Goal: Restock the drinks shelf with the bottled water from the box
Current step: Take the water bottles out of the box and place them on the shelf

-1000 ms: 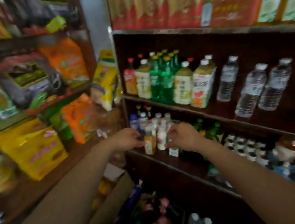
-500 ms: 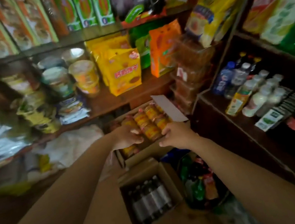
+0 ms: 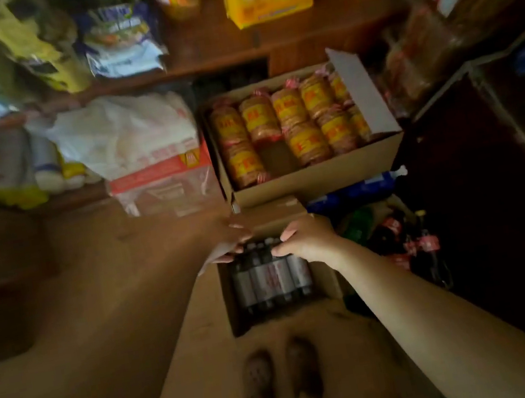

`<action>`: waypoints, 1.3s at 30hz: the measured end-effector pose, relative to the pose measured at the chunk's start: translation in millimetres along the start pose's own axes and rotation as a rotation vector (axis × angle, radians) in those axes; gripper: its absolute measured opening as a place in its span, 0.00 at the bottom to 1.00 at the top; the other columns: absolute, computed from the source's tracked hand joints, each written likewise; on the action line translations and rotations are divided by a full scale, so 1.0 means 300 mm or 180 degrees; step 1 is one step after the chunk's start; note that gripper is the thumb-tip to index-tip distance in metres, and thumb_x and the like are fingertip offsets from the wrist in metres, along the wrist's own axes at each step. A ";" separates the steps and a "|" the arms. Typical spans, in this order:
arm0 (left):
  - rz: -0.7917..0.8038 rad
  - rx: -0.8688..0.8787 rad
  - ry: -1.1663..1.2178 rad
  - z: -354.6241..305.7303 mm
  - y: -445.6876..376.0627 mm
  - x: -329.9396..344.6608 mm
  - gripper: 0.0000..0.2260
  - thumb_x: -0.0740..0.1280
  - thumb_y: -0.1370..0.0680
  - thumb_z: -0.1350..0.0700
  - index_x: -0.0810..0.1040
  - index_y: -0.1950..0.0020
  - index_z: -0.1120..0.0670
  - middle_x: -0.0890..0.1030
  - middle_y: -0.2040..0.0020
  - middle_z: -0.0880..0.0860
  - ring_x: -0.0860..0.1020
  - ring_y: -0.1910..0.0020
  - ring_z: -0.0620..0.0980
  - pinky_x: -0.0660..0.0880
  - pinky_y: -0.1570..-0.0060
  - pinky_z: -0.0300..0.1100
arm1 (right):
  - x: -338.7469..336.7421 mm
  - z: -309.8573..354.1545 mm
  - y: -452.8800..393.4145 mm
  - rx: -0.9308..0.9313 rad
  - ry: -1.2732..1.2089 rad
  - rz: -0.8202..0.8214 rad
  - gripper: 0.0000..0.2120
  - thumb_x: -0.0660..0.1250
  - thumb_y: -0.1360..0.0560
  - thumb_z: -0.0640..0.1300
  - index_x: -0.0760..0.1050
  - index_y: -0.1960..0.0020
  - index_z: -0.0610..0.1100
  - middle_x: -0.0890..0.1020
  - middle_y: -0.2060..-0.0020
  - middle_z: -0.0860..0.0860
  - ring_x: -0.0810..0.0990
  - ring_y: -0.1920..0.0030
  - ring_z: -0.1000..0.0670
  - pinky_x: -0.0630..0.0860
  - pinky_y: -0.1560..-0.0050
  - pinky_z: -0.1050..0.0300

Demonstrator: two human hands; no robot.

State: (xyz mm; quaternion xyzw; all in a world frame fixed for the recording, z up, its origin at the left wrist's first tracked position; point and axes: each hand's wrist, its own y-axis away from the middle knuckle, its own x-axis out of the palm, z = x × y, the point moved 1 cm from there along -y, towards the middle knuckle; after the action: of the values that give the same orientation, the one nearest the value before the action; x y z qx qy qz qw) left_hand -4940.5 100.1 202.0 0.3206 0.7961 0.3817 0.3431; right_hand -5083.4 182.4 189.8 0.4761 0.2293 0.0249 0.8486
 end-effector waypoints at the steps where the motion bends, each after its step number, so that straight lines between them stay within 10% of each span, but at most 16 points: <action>1: 0.0014 -0.0057 0.0012 0.023 -0.049 0.029 0.09 0.62 0.20 0.54 0.77 0.42 0.53 0.80 0.41 0.55 0.78 0.48 0.49 0.76 0.51 0.41 | 0.025 -0.035 -0.050 0.0054 -0.0004 0.0037 0.16 0.72 0.27 0.48 0.78 0.48 0.35 0.80 0.55 0.41 0.80 0.51 0.44 0.75 0.55 0.53; 9: 0.0191 -0.0406 0.0081 0.210 -0.428 0.259 0.09 0.64 0.21 0.51 0.75 0.45 0.54 0.77 0.45 0.55 0.76 0.45 0.52 0.72 0.46 0.45 | 0.215 -0.298 -0.410 0.0591 -0.0094 0.0114 0.25 0.74 0.29 0.47 0.74 0.35 0.42 0.77 0.37 0.47 0.78 0.42 0.44 0.78 0.52 0.53; 13: 0.0117 -0.0446 0.0107 0.299 -0.586 0.353 0.07 0.64 0.21 0.55 0.75 0.46 0.57 0.77 0.45 0.58 0.75 0.48 0.53 0.72 0.48 0.47 | 0.292 -0.416 -0.542 0.0673 -0.0192 0.0171 0.22 0.74 0.29 0.46 0.74 0.38 0.40 0.79 0.44 0.47 0.79 0.53 0.49 0.75 0.62 0.59; 16: 0.0124 -0.0445 0.0135 0.363 -0.688 0.413 0.08 0.63 0.20 0.56 0.70 0.59 0.54 0.77 0.51 0.58 0.74 0.51 0.53 0.73 0.46 0.49 | 0.351 -0.486 -0.632 0.0651 -0.0106 0.0148 0.25 0.75 0.30 0.46 0.73 0.36 0.41 0.78 0.41 0.46 0.78 0.44 0.45 0.78 0.47 0.52; 22: 0.0100 -0.0409 0.0140 0.428 -0.890 0.523 0.15 0.65 0.21 0.54 0.73 0.37 0.59 0.76 0.39 0.59 0.75 0.44 0.55 0.73 0.46 0.46 | 0.441 -0.597 -0.803 0.0765 -0.0363 0.0184 0.24 0.75 0.30 0.45 0.74 0.37 0.42 0.79 0.41 0.45 0.76 0.39 0.44 0.74 0.39 0.50; 27: -0.0044 -0.0510 0.0699 0.447 -1.049 0.582 0.06 0.65 0.22 0.55 0.76 0.49 0.57 0.78 0.52 0.57 0.75 0.45 0.55 0.72 0.46 0.45 | 0.474 -0.671 -0.904 0.0966 -0.0731 0.0363 0.24 0.72 0.27 0.42 0.71 0.34 0.39 0.77 0.38 0.43 0.75 0.37 0.44 0.71 0.46 0.56; 30: 0.0140 -0.0488 0.0694 0.454 -1.126 0.632 0.18 0.58 0.19 0.50 0.70 0.32 0.57 0.75 0.38 0.57 0.71 0.37 0.56 0.66 0.40 0.45 | 0.500 -0.699 -0.950 0.1053 -0.0779 0.0400 0.26 0.71 0.26 0.43 0.69 0.32 0.38 0.75 0.37 0.42 0.74 0.37 0.43 0.70 0.47 0.56; 39: -0.0252 -0.0226 0.0066 0.468 -1.282 0.683 0.20 0.63 0.21 0.50 0.70 0.33 0.59 0.73 0.34 0.58 0.71 0.35 0.59 0.68 0.37 0.46 | 0.530 -0.719 -1.053 0.0973 -0.0678 0.0441 0.24 0.73 0.28 0.44 0.72 0.35 0.39 0.76 0.38 0.43 0.75 0.38 0.42 0.73 0.39 0.51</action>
State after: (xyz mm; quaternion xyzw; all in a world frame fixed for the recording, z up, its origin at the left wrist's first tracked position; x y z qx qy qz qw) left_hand -5039.6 119.3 -244.6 0.2725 0.7976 0.3991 0.3609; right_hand -5086.0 223.3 -222.3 0.6140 0.1060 -0.0024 0.7822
